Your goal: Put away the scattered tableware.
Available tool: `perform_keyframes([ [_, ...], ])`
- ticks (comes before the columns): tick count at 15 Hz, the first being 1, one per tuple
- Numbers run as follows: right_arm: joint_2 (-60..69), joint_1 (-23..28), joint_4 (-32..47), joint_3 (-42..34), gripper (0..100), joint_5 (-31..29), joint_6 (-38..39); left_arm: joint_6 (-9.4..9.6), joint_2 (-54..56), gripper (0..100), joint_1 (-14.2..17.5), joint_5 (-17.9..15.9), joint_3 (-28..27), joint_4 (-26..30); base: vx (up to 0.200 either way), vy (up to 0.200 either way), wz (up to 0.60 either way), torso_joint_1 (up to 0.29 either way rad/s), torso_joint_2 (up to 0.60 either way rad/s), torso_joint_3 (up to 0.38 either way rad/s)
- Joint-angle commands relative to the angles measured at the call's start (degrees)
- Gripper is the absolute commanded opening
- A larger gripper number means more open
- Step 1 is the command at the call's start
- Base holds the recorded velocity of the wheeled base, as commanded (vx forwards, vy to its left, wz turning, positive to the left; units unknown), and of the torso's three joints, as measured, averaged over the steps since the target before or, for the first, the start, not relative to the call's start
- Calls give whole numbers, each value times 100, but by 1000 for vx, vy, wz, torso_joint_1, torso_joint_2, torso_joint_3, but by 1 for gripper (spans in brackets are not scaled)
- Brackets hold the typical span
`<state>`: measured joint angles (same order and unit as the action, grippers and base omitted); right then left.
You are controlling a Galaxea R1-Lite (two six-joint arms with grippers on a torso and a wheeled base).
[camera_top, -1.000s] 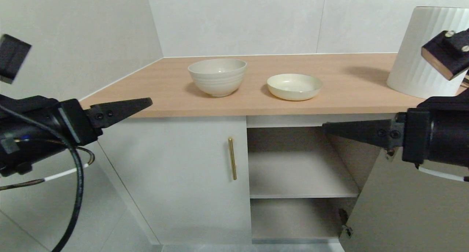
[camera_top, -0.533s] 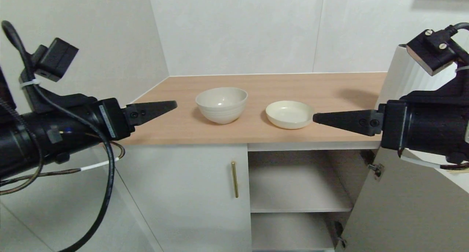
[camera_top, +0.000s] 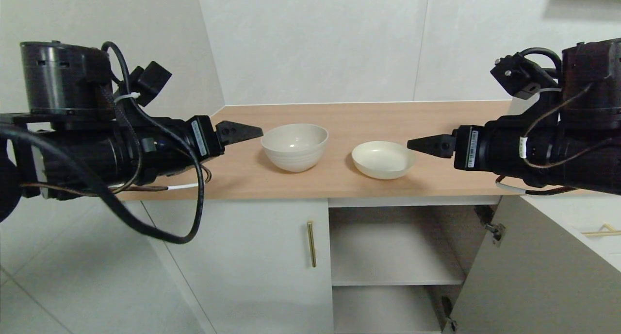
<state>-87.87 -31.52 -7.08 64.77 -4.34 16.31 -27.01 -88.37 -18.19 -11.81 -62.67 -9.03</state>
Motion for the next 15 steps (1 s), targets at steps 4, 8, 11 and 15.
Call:
perform_keyframes([
  [4,-529,15,75,396,100,-216,302,-366,-734,100,-9,865,-562,-11,0,0,0,0,0,0],
  [8,-582,15,58,396,100,-410,302,-384,-1604,100,-44,1656,-966,-20,0,0,0,0,0,0],
  [11,-573,15,58,387,100,-410,311,-392,-1807,100,-203,1647,-1063,-20,0,0,0,0,0,0],
  [15,-573,6,58,361,100,-419,311,-392,-1965,100,-282,1647,-1089,-239,0,0,0,0,0,0],
])
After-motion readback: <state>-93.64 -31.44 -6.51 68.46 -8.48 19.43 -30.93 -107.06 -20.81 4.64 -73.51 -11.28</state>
